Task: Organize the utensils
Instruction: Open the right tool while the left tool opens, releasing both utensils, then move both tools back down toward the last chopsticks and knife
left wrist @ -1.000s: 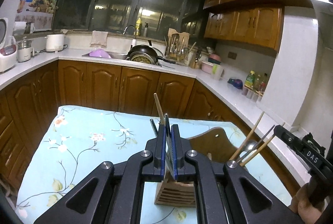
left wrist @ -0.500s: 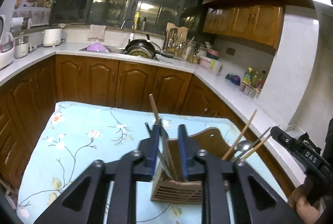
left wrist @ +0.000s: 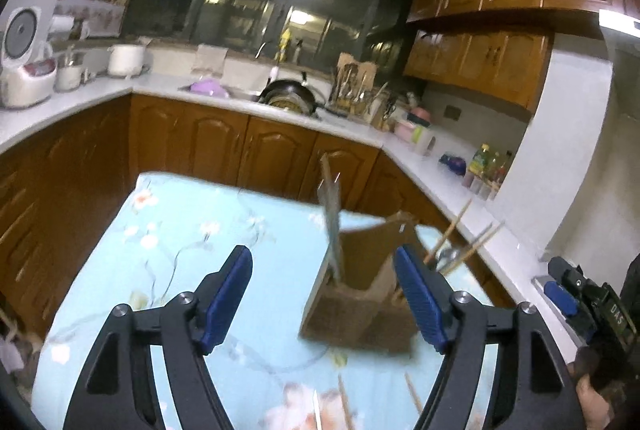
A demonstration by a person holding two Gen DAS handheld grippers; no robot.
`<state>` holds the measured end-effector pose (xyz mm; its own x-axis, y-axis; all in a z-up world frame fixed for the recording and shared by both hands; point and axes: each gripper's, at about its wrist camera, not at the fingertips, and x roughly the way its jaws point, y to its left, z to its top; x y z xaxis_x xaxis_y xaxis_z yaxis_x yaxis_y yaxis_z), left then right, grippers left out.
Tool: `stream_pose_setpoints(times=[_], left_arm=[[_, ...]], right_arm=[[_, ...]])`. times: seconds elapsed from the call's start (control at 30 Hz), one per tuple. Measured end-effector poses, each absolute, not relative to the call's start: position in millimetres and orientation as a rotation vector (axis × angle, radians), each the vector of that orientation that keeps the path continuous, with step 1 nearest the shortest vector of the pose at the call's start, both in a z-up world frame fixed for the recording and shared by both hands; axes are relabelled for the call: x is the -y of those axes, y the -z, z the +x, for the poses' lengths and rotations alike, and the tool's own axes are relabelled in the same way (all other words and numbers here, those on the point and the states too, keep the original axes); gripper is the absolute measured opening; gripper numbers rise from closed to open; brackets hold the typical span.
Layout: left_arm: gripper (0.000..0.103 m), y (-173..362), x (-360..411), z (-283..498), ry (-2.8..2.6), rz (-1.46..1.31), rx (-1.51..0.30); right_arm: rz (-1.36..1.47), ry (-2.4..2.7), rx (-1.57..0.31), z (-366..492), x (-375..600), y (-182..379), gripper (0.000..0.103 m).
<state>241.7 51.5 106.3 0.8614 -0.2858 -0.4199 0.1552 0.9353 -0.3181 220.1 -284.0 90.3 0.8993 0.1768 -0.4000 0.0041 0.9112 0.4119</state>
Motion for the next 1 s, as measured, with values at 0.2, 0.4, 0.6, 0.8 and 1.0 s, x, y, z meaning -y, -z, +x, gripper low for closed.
stream_pose_setpoints(times=[0.2,0.4,0.6,0.8,1.0], left_arm=[[0.073,-89.9,-63.7,210.1,0.208,-0.3,-0.581],[0.073,-82.5,-67.7,183.5,0.183,-0.293,-0.641],[0.073,-67.9,-64.6,168.9,0.181,-0.286,-0.703],[0.073,-58.4,-58.3,160.7,0.174,-0.255,-0.747],[0.076,-47.2,-54.8,159.1,0.165,-0.226,-0.795]], right_arm=[[0.429,-0.101,-0.519,192.8,283.2,-66.3,0.092],[0.384,-0.102,-0.575,163.6,273.6,-47.3,0.092],[0.32,-0.088,-0.62,141.8,262.2,-25.1,0.092],[0.273,-0.08,-0.671,131.1,254.3,-1.8,0.092],[0.264,-0.071,-0.714,129.8,254.6,13.8,0.092]])
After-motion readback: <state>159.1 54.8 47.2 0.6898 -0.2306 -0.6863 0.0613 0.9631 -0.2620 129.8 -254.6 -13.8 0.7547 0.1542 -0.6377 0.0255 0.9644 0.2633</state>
